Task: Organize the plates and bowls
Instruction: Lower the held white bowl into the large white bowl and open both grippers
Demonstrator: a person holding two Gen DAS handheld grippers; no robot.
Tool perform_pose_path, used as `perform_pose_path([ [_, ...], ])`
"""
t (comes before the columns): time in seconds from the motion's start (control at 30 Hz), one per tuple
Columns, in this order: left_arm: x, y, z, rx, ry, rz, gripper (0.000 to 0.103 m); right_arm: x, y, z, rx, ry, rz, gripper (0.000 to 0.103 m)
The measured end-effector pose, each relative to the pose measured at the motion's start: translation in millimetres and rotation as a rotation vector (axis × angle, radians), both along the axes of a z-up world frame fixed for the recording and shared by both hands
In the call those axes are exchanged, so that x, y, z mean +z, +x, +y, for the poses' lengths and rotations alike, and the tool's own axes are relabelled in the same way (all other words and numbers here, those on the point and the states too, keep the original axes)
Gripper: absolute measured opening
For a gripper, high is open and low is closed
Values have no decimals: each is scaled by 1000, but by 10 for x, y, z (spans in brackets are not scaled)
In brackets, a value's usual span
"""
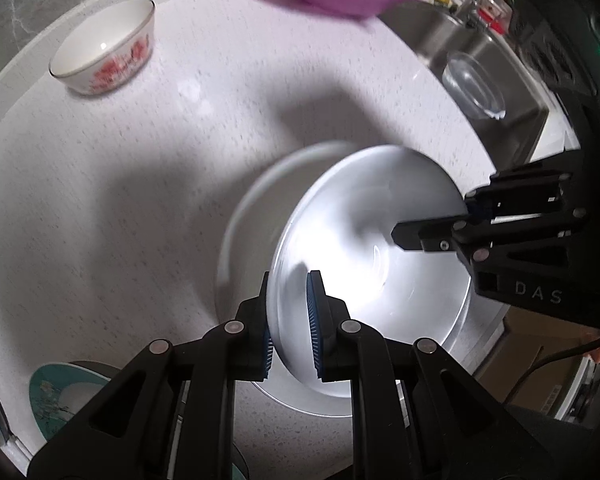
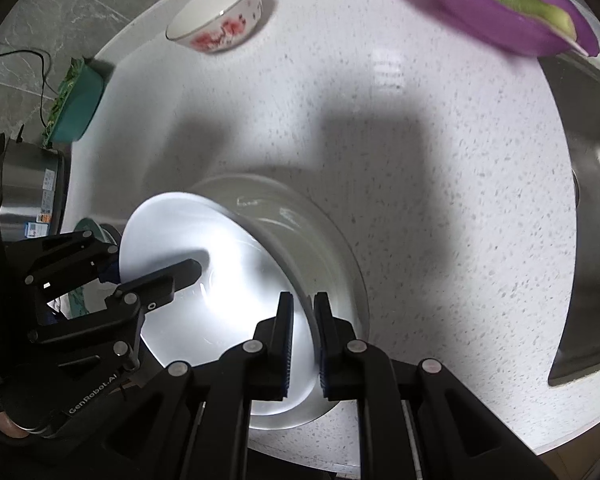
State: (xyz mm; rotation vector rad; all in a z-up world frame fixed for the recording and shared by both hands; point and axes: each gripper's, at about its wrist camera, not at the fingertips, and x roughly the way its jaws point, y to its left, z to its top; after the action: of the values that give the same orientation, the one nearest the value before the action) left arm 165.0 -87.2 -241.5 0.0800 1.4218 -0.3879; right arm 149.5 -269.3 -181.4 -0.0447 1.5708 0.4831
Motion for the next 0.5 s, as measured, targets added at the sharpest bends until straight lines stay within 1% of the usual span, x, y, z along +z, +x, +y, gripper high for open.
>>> perform_pose_path([
  [0.13, -144, -23, -20, -4, 8, 20, 12, -93, -4, 70, 10, -18, 8, 13],
  [0.3, -207, -4, 23, 13, -10, 17, 13, -146, -32, 163, 23, -44, -7, 14],
  [0.33, -203, -3, 32, 17, -13, 14, 16, -147, -35, 190, 28, -49, -15, 13],
  [0.4, -181, -18, 85, 25, -21, 10, 17, -149, -34, 232, 36, -55, -28, 14],
  [0.47, -176, -24, 105, 31, -36, 9, 21, -158, -44, 268, 45, -58, -41, 15],
  [0.5, -160, -31, 100, 28, -45, 7, 26, -160, -43, 290, 50, -58, -46, 16],
])
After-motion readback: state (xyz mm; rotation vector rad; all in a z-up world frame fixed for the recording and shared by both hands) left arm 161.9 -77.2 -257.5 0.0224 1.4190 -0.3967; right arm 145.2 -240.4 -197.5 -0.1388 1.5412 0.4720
